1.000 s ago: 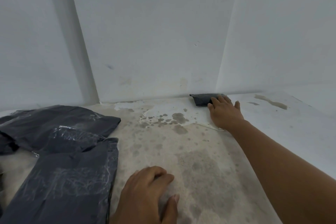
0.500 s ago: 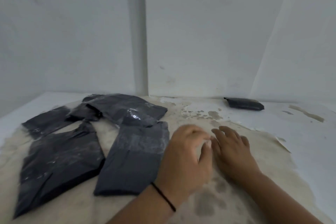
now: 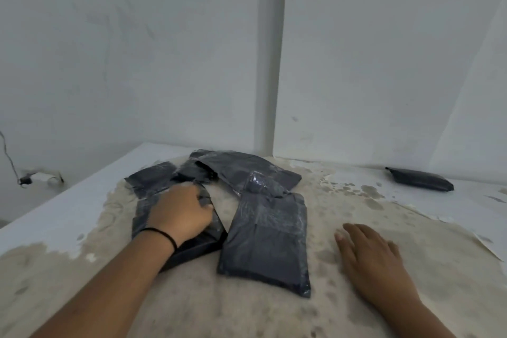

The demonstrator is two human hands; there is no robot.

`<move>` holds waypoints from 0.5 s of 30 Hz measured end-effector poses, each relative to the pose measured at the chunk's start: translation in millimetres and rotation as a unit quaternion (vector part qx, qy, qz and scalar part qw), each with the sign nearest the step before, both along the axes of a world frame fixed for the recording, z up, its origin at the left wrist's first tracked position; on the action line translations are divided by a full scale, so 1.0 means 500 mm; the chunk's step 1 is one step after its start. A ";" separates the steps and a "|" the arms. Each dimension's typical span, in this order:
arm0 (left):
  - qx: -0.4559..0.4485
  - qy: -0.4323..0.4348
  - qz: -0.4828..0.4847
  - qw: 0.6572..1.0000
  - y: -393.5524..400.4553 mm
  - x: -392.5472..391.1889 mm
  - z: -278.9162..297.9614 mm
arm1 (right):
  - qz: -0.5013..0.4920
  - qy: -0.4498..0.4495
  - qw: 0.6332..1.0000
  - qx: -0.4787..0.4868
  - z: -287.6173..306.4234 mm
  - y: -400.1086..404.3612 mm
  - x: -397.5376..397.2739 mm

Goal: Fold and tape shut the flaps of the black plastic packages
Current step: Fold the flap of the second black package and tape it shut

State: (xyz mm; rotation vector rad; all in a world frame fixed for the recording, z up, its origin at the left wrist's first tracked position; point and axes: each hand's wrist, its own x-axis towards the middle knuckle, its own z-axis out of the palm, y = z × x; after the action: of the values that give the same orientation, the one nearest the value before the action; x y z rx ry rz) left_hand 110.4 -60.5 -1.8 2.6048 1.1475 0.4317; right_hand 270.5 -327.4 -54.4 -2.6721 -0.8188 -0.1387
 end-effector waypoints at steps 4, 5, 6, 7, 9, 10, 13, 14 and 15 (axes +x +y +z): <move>-0.081 0.089 0.131 0.984 0.047 -0.057 -0.017 | -0.004 0.003 1.000 0.001 -0.001 -0.002 0.007; -0.086 0.081 0.129 0.985 0.046 -0.061 -0.018 | -0.005 0.002 1.000 -0.001 0.000 -0.002 0.008; -0.081 0.065 0.125 0.987 0.047 -0.061 -0.021 | -0.005 0.002 1.000 -0.003 0.000 -0.001 0.008; -0.073 0.039 0.120 0.989 0.044 -0.060 -0.022 | -0.006 0.003 1.000 -0.004 0.002 -0.001 0.008; -0.087 -0.050 0.108 0.989 0.046 -0.059 -0.025 | -0.008 0.005 1.000 -0.002 0.004 -0.001 0.007; -0.113 -0.110 0.101 0.982 0.047 -0.060 -0.025 | -0.008 0.005 1.000 -0.001 0.006 0.000 0.007; -0.158 -0.304 0.099 0.934 0.050 -0.066 -0.019 | -0.012 0.007 1.000 0.002 0.009 0.000 0.004; -0.144 -0.352 0.101 0.919 0.047 -0.068 -0.013 | -0.014 0.007 1.000 0.002 0.010 -0.001 0.004; -0.121 -0.392 0.099 0.907 0.043 -0.068 -0.007 | -0.017 0.008 1.000 0.003 0.010 -0.001 0.004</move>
State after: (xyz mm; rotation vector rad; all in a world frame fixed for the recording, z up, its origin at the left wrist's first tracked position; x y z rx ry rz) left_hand 76.5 -38.9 -5.3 1.7980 1.0625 1.1597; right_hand 272.3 -328.1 -49.6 -2.6789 -0.7674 -0.1265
